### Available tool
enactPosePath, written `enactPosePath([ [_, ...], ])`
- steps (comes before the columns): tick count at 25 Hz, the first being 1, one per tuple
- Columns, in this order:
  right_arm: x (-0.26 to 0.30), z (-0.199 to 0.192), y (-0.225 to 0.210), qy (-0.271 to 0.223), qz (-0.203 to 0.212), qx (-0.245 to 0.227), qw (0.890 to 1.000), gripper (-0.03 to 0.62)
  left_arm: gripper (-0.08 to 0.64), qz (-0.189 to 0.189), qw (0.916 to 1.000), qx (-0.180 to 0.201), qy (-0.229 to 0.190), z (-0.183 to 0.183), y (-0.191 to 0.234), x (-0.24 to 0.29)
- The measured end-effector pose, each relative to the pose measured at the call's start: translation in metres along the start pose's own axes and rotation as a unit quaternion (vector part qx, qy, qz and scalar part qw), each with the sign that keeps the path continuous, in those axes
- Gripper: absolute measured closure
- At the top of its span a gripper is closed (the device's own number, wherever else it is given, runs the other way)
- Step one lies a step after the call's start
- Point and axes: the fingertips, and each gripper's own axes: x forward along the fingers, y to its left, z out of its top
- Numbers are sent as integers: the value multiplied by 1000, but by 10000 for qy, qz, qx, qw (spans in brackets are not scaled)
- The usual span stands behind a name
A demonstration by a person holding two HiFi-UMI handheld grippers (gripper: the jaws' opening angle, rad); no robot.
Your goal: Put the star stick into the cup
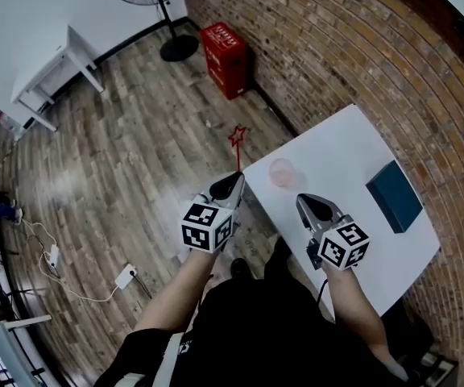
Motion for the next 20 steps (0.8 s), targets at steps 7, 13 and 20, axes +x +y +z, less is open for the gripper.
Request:
enactPosePath([
  [7,10,18,-46,-55,-123,126,9998,592,545,-213,9997,84,-45,28,-5,57],
  [13,18,13,-55,31,-116,237,9996,592,545,-479,9988,123,17,32,-16,95],
  [20,9,9,-67,90,-274,342,9990,592,545,-969,9953,50,36,18,-37,127],
])
